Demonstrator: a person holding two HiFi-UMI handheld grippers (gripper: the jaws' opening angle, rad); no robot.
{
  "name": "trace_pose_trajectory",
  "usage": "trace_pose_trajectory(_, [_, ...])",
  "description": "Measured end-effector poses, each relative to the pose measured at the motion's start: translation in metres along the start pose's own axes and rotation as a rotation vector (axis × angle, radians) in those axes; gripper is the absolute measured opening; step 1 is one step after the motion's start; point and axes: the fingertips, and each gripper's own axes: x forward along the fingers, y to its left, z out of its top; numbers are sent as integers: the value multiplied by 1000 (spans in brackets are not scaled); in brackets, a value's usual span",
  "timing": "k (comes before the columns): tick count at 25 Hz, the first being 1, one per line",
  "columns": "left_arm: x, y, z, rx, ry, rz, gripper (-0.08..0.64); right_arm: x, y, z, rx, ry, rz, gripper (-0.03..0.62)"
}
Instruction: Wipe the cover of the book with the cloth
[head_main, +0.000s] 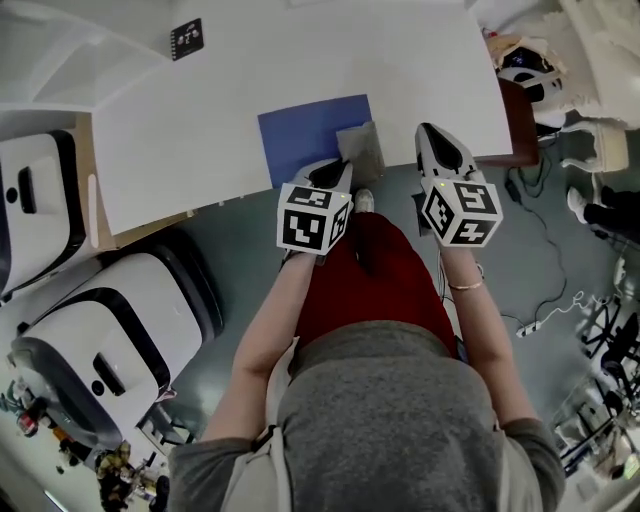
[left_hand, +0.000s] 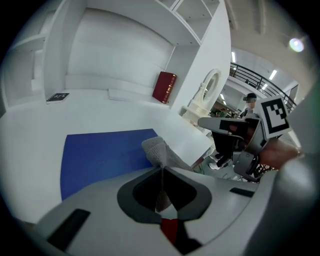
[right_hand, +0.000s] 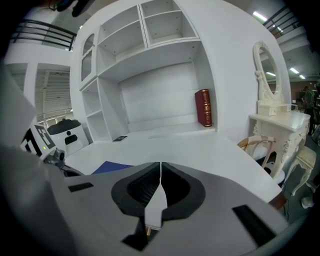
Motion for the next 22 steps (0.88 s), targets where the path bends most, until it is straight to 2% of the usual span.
trace_pose_trajectory(10, [-45, 65, -38, -88, -4, 175, 25, 35, 60, 0, -79, 42, 141, 31])
trace_pose_trajectory(22, [-86, 108, -56, -167, -34, 291, 25, 58, 113, 4, -133, 57, 245, 31])
